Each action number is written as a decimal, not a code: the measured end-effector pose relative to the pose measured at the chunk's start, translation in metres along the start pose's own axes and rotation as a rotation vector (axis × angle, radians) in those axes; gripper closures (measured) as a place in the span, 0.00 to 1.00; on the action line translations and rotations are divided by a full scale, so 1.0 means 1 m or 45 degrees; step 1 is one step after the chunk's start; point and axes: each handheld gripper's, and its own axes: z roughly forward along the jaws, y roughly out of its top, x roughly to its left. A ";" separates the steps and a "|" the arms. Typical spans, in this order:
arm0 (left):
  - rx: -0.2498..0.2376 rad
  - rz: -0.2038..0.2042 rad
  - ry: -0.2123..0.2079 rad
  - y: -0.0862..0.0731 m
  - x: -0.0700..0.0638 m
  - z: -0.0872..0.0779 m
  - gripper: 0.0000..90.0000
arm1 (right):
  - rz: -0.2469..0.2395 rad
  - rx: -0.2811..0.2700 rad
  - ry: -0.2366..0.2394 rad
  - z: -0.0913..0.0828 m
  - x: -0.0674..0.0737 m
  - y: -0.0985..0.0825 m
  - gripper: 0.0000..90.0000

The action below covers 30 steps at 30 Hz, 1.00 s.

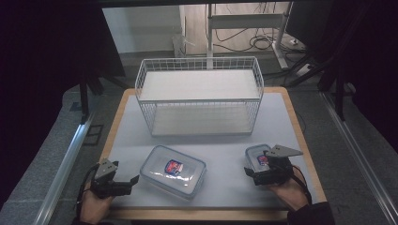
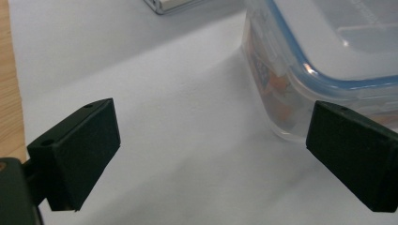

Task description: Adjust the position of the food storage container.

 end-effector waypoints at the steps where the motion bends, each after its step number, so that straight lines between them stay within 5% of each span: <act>1: 0.005 0.001 0.001 0.000 0.000 0.000 0.03 | -0.014 0.011 0.000 0.000 0.001 0.001 0.22; 6: 0.018 0.012 0.012 0.000 -0.001 0.003 0.03 | -0.039 0.062 0.079 0.002 0.013 0.008 0.71; 11: 0.012 0.017 0.003 0.000 -0.002 0.005 0.02 | -0.122 0.118 0.065 0.008 0.022 0.012 1.00; 24: -0.019 -0.020 0.017 0.000 0.000 0.004 0.06 | -0.106 0.239 0.038 0.022 0.018 0.010 1.00; 30: -0.051 -0.030 -0.001 -0.001 0.004 0.003 0.06 | -0.065 0.240 -0.041 0.019 0.006 0.008 1.00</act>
